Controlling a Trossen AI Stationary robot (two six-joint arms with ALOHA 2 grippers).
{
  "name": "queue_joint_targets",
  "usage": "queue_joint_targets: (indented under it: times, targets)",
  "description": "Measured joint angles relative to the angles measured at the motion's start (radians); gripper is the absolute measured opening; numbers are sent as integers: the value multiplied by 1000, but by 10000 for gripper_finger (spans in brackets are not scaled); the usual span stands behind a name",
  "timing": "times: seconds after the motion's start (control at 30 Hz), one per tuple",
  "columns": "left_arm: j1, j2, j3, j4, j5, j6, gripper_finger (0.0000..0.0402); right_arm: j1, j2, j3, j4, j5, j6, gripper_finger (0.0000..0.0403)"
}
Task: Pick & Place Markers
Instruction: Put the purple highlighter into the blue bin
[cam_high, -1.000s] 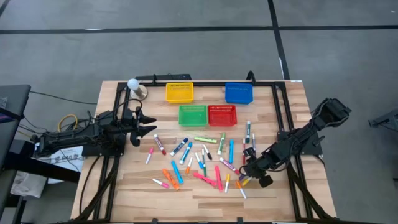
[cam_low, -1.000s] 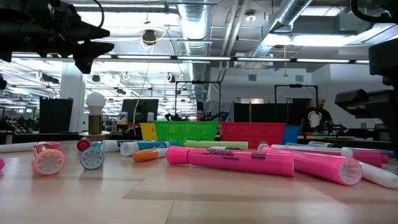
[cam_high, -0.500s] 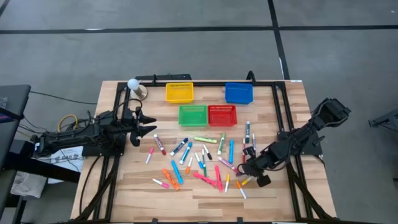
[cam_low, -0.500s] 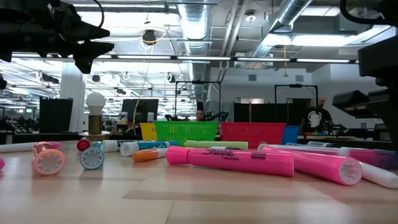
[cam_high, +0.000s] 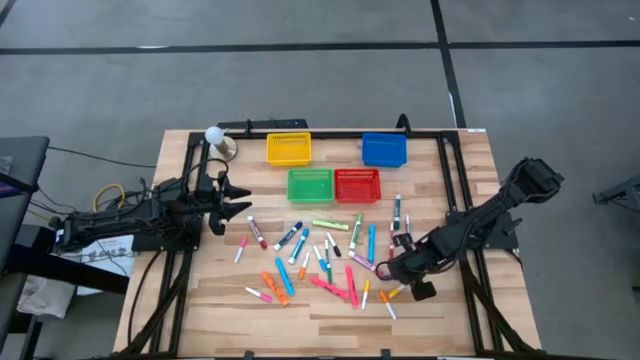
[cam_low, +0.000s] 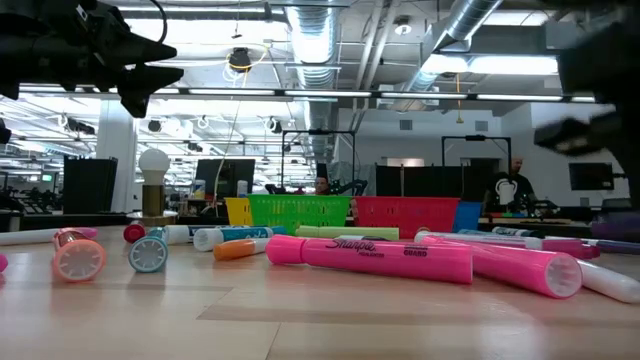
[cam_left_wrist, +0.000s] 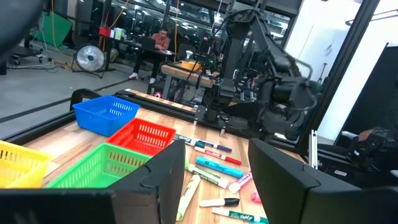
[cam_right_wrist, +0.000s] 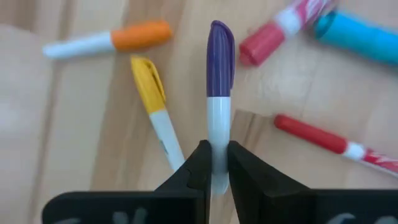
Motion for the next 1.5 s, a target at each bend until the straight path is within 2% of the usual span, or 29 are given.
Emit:
queue_joint_targets:
  times: [0.23,0.37,0.5,0.73,0.93,1.1,1.23,1.5]
  targets:
    - [0,0,0,1,0,0,176,-32,-1,221,-207,0,-25,21]
    - [0,0,0,2,0,0,176,-78,-1,340,-304,1,-25,32]
    - [0,0,0,7,0,0,176,-134,-1,454,-392,19,-26,26]
    - [0,0,0,15,0,0,176,-268,-2,604,-576,226,-27,26]
    - [0,0,0,24,0,0,176,-423,-2,661,-688,422,-41,30]
    - [0,0,0,28,0,0,176,-558,-2,665,-683,560,-141,19]
    - [0,0,0,30,0,0,176,-663,-2,665,-632,649,-221,31]
    - [0,0,0,40,0,0,176,-861,-1,665,-440,678,-463,28]
